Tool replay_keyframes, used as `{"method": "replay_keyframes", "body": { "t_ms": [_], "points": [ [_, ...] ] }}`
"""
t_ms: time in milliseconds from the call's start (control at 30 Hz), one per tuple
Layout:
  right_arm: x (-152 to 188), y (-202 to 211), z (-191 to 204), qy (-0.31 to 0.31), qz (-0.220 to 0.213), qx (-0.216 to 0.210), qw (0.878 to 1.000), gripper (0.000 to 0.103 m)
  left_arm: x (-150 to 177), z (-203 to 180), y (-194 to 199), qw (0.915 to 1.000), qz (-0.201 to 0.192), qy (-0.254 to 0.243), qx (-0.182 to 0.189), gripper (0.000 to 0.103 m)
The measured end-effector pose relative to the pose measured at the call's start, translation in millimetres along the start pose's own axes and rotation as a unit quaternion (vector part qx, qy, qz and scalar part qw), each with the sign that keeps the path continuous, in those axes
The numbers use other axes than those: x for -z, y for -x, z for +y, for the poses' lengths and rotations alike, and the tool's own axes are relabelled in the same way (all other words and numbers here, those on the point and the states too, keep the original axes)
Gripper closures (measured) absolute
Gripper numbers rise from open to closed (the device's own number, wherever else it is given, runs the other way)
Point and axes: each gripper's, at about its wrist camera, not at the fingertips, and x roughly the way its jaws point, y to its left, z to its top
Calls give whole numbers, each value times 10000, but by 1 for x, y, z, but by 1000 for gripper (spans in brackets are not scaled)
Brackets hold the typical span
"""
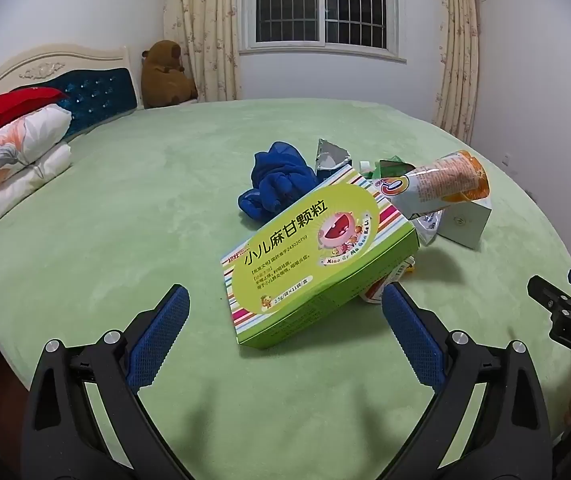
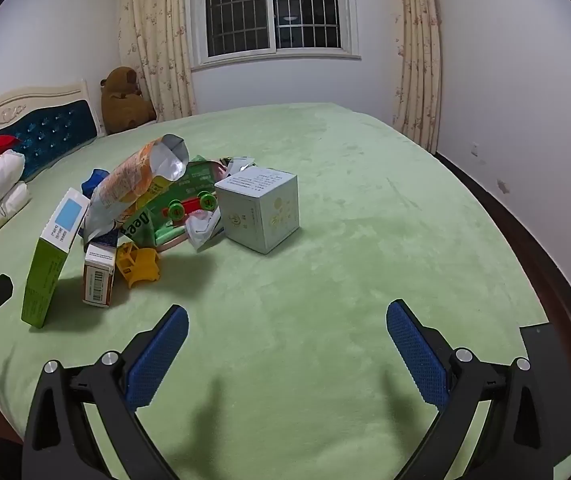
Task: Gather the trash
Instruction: 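Approach the green medicine box with the left tool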
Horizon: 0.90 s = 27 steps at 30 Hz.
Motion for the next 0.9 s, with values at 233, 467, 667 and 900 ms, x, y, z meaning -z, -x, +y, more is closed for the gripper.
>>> {"method": "replay_keyframes", "body": {
  "t_ms": [233, 467, 667, 900],
  "points": [
    [1, -2, -1, -17, 38, -40, 10000, 5, 5, -5, 3, 10000, -33, -58, 15, 9],
    [2, 3, 1, 10, 40, -82, 10000, 5, 3, -6, -1, 9997, 110, -118, 166, 9],
    [3, -5, 1, 46, 114, -55, 9999, 5, 3, 2, -6, 9995, 240, 19, 199, 9],
    [3, -6, 2, 86, 145, -44, 9998, 5, 4, 6, -9, 9992, 283, 146, 252, 9]
  ]
}}
